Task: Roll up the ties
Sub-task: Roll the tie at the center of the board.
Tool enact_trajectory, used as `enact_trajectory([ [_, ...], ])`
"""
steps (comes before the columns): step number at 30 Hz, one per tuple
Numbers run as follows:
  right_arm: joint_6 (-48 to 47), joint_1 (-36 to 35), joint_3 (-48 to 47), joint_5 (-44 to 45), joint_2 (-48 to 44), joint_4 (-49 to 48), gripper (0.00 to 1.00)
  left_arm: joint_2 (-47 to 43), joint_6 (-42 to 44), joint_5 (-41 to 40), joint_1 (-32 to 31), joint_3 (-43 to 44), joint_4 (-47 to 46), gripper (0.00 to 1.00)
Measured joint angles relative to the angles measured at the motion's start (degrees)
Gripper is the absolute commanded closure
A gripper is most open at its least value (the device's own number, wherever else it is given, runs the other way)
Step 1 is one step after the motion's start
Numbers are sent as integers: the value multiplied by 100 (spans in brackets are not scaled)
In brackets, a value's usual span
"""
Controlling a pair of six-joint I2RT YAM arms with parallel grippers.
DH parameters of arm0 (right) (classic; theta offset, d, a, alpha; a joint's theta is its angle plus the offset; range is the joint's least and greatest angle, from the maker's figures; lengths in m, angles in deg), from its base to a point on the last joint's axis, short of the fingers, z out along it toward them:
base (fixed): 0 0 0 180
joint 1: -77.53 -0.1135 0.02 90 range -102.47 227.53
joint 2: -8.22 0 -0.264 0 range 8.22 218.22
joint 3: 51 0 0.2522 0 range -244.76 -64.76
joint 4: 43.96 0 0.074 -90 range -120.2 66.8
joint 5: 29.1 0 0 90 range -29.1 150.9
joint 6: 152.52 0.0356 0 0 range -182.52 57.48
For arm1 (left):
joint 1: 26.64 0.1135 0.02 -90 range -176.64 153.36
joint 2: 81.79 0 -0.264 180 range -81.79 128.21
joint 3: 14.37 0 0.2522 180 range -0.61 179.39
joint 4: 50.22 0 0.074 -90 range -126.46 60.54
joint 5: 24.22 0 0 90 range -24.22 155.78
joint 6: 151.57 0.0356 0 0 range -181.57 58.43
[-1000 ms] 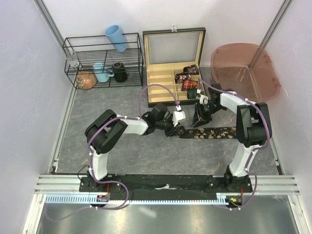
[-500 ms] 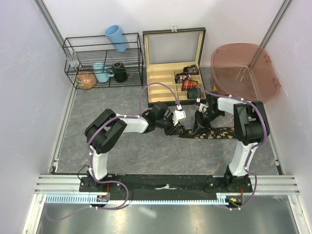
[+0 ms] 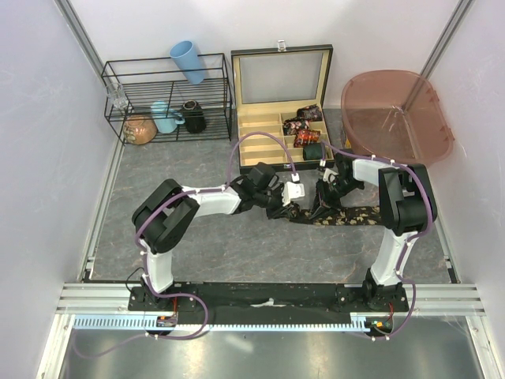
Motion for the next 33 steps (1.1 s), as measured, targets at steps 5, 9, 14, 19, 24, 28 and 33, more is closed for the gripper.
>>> enact_trajectory([
  [5, 28, -2, 2, -4, -4, -7, 76, 11, 271, -398, -173, 295, 660, 96],
  [9, 33, -4, 48, -13, -46, -57, 76, 76, 380, -721, -264, 577, 1132, 94],
  [14, 31, -15, 98, -81, -81, -136, 69, 181, 682, -1005, -409, 608, 1318, 93],
  [19, -4, 0, 98, -321, -96, -164, 53, 321, 811, -1224, -483, 940, 1696, 92],
  [24, -44, 2, 98, -610, -208, -232, 44, 426, 868, -1377, -529, 1158, 1902, 91],
  [28, -74, 37, 98, -811, -452, -256, 40, 450, 914, -1460, -551, 1213, 1950, 91],
  [33, 48, 46, 103, -1075, -625, -468, 39, 450, 973, -1464, -555, 1215, 1958, 90],
])
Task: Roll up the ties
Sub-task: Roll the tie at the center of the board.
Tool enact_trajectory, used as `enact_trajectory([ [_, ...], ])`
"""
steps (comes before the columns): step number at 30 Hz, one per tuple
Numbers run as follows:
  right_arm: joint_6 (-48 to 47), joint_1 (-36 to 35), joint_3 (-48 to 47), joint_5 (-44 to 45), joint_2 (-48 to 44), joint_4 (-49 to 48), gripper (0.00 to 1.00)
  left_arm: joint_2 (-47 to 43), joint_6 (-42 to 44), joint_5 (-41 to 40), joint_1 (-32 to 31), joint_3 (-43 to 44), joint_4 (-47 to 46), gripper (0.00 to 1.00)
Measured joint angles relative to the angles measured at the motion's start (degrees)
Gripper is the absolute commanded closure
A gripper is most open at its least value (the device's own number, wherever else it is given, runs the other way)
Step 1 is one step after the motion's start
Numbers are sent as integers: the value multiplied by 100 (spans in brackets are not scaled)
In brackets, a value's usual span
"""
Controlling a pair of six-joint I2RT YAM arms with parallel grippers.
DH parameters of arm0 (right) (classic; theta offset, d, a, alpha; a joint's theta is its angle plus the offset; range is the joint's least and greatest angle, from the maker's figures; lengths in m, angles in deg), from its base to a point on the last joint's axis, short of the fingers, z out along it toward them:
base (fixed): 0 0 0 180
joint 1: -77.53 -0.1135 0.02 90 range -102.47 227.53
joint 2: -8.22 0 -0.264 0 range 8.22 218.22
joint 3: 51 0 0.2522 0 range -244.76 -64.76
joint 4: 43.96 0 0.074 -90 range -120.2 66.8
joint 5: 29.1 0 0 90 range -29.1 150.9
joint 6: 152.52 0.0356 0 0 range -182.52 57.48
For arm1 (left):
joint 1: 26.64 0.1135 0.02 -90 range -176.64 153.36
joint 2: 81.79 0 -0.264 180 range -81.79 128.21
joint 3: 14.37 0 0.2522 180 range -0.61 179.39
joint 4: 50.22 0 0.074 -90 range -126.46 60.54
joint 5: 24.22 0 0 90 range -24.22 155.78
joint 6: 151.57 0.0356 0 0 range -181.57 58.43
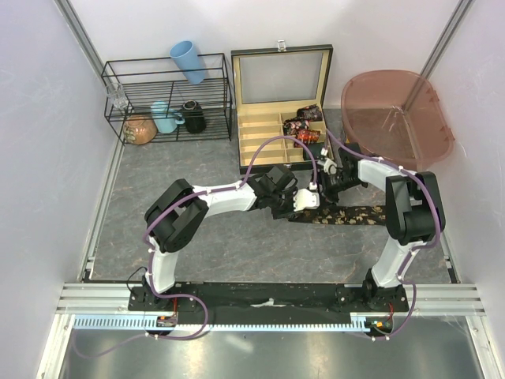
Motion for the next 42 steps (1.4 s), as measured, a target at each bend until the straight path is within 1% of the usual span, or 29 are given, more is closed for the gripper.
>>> enact_trajectory([
  [6, 236, -243, 22, -4, 109, -376, 43, 7, 35, 2, -2, 9, 13, 89],
  [9, 280, -387, 52, 31, 219, -498, 54, 7, 44, 2, -7, 9, 26, 89],
  [10, 293, -413, 63, 42, 258, -518, 61, 7, 46, 4, -4, 9, 26, 89],
  [12, 317, -428, 66, -22, 348, -560, 71, 7, 61, -2, -7, 9, 31, 87],
  [13, 317, -428, 63, -66, 365, -570, 83, 11, 63, 0, -7, 9, 28, 85],
  [14, 323, -428, 66, -122, 374, -575, 90, 13, 68, 0, -7, 9, 31, 84],
  [15, 291, -428, 66, -127, 374, -581, 99, 15, 74, 0, -7, 9, 31, 79],
  [17, 278, -428, 63, -114, 374, -575, 100, 17, 79, 0, -7, 9, 35, 73],
  [18, 271, -426, 63, -96, 374, -562, 100, 17, 81, 2, -7, 11, 35, 66],
  [20, 267, -422, 63, -68, 374, -555, 100, 17, 79, 9, -4, 9, 33, 60],
  [21, 258, -422, 63, -55, 378, -553, 100, 15, 76, 26, 9, 9, 22, 54],
  [23, 240, -409, 57, -7, 398, -529, 100, 13, 48, 118, 50, -22, -42, 47],
  [24, 232, -393, 55, 59, 411, -496, 100, 0, 28, 201, 87, -59, -92, 46],
  [25, 227, -365, 55, 105, 428, -463, 100, -22, -31, 310, 133, -109, -144, 38],
  [26, 225, -332, 55, 162, 439, -433, 100, -52, -90, 420, 199, -166, -179, 35],
  [34, 133, -184, 44, 511, 461, -273, 100, -332, -726, 1231, 778, -752, -699, 30],
  [40, 7, -184, 42, 651, 459, -225, 100, -367, -1231, 1641, 824, -835, -1279, 28],
  [41, -13, -184, 42, 693, 457, -210, 100, -367, -1320, 1716, 817, -848, -1397, 22],
  [42, -33, -184, 42, 734, 455, -197, 100, -365, -1423, 1775, 815, -863, -1523, 18],
])
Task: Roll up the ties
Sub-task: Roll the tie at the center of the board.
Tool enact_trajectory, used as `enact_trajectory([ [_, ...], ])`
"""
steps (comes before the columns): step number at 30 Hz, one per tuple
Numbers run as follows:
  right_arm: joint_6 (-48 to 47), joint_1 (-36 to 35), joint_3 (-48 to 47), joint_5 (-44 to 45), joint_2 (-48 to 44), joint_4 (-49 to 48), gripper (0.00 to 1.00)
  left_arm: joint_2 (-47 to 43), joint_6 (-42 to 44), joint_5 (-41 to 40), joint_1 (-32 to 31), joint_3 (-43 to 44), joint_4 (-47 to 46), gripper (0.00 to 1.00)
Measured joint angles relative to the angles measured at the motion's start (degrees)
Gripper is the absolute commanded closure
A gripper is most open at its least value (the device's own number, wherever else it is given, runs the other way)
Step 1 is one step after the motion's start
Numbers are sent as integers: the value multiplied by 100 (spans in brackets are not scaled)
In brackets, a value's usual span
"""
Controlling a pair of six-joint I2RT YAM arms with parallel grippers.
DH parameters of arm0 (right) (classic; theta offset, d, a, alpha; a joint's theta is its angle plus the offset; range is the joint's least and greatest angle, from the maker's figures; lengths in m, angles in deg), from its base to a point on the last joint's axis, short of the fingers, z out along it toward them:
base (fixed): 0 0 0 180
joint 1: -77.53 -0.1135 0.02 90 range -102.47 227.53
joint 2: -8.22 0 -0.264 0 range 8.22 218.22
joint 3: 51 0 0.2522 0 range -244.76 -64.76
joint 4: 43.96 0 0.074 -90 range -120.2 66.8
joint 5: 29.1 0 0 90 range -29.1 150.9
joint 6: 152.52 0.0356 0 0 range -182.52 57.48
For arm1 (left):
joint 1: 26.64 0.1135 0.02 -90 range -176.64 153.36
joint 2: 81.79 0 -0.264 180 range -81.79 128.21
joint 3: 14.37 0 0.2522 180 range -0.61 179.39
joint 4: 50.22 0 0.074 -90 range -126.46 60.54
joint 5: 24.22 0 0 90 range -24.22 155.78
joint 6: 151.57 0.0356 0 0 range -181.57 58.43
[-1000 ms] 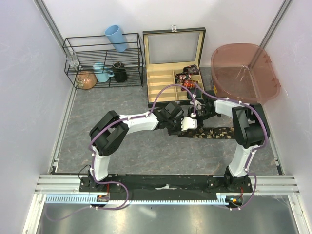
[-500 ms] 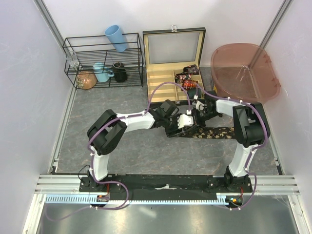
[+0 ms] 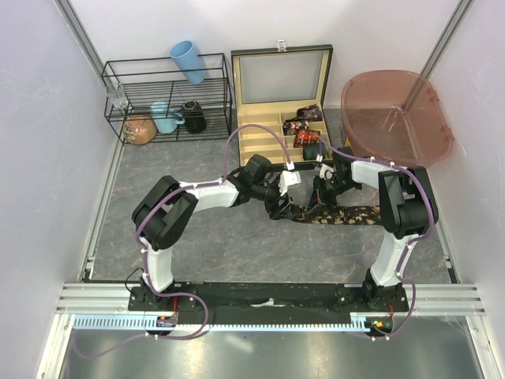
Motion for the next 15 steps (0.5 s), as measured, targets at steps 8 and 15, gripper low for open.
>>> enact_trajectory([
  [8, -90, 15, -74, 509, -15, 229, 100, 289, -634, 345, -44, -13, -894, 14],
  [15, -136, 11, -151, 723, -2, 348, 100, 682, -944, 350, -227, 15, -1320, 17],
])
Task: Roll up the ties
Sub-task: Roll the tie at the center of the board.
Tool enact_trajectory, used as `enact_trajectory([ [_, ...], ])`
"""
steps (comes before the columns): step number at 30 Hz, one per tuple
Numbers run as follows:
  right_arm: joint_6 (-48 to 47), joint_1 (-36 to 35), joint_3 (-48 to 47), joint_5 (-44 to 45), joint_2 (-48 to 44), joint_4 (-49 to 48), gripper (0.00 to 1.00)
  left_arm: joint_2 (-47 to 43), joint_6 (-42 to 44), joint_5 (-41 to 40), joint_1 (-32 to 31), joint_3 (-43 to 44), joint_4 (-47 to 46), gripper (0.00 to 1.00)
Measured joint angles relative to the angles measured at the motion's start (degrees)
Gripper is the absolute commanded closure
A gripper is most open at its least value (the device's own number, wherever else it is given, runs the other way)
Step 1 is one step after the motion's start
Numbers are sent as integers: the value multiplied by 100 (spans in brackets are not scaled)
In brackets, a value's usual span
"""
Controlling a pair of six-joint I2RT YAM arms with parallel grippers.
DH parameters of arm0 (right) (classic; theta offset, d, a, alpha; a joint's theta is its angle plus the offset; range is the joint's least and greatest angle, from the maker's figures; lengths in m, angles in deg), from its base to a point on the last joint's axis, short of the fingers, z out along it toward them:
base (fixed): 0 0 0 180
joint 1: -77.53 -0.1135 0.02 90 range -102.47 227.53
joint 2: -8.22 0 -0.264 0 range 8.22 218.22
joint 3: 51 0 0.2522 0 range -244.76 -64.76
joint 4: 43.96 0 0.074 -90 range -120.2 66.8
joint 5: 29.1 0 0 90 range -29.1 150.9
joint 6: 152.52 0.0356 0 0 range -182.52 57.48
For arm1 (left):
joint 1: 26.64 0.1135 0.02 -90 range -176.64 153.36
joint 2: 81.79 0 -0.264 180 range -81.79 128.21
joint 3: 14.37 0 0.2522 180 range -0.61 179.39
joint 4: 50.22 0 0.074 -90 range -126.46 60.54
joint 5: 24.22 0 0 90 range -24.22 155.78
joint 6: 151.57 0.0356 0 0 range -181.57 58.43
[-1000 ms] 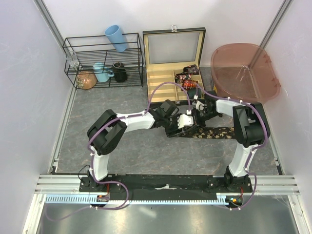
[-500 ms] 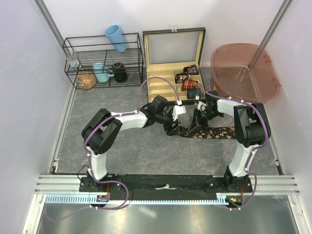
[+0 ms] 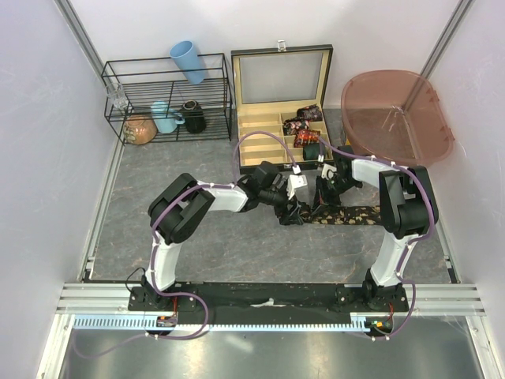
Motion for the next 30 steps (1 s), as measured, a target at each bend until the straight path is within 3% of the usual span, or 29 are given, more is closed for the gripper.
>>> enact_trajectory([
  [6, -92, -4, 0, 11, 4, 7, 100, 264, -238, -26, -144, 177, -240, 21],
  [9, -144, -20, -11, 11, 4, 13, 100, 387, -306, -35, -184, 299, -326, 30],
  [18, -334, -72, -208, -20, 129, 181, 98, 450, -15, -170, -236, 402, -208, 81],
  [22, -339, -122, -470, -186, 365, 339, 77, 186, 398, -693, -332, 341, 267, 88],
  [24, -352, -168, -575, -273, 442, 332, 72, 7, 581, -964, -356, 269, 529, 91],
  [30, -553, -70, -787, -415, 468, 315, 48, -407, 1130, -1497, -396, 186, 1495, 93],
])
